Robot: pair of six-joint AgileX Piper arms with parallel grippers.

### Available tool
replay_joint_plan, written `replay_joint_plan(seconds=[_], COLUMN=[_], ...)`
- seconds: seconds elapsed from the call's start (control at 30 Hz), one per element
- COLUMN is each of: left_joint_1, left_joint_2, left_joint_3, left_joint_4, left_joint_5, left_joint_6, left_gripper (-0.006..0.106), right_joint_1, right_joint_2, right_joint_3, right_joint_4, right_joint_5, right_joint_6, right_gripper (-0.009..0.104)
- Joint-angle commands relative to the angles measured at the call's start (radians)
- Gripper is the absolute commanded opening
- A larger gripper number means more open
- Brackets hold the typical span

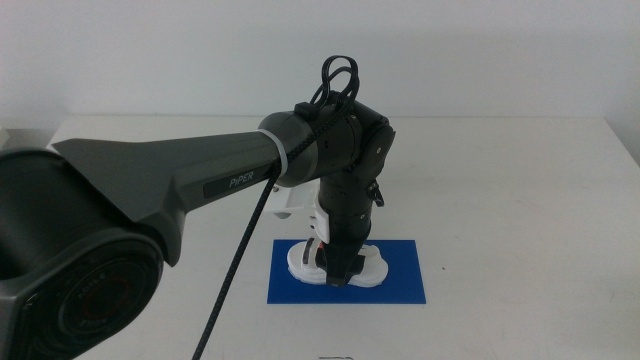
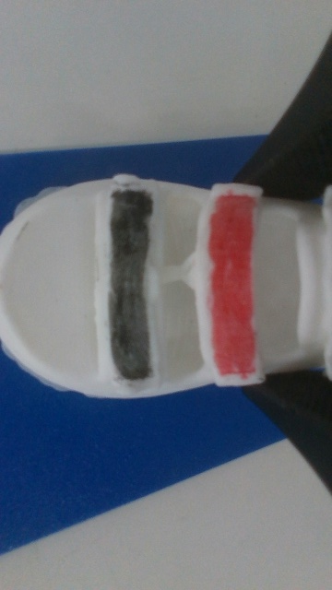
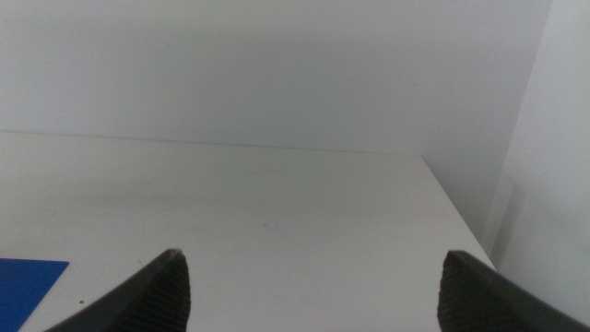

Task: Use one arm to grab the shoe from the table and place it on the mat.

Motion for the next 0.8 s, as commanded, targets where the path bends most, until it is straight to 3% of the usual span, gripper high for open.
replay_joint_plan(seconds=[0.0, 0.13, 0.37, 0.5, 0.63, 0.77], left_joint_1=[-0.002, -0.002, -0.002, -0.003, -0.003, -0.002], left_joint_2=[-0.06, -0.068, -0.213, -0.34, -0.446, -0.54], left_joint_3=[-0.022, -0.022, -0.057, -0.081, -0.081, -0.081], left_joint_4=[-0.002, -0.002, 0.01, 0.089, 0.146, 0.246], left_joint_5=[0.004, 0.01, 0.193, 0.236, 0.236, 0.236], left_joint_6=[-0.024, -0.024, 0.019, 0.195, 0.613, 1.298], left_gripper=[0.064, 0.094, 0.094, 0.094, 0.094, 0.094], right_joint_1=[0.002, 0.002, 0.002, 0.002, 0.002, 0.002], right_joint_2=[-0.019, -0.019, -0.019, -0.019, -0.019, -0.019], right_joint_3=[-0.019, -0.019, -0.019, -0.019, -0.019, -0.019], right_joint_4=[-0.009, -0.009, -0.009, -0.009, -0.009, -0.009], right_joint_5=[-0.076, -0.076, -0.076, -0.076, -0.076, -0.076], right_joint_6=[-0.004, -0.004, -0.004, -0.004, -0.004, -0.004], right_gripper=[0.094, 0.094, 0.094, 0.094, 0.094, 0.094])
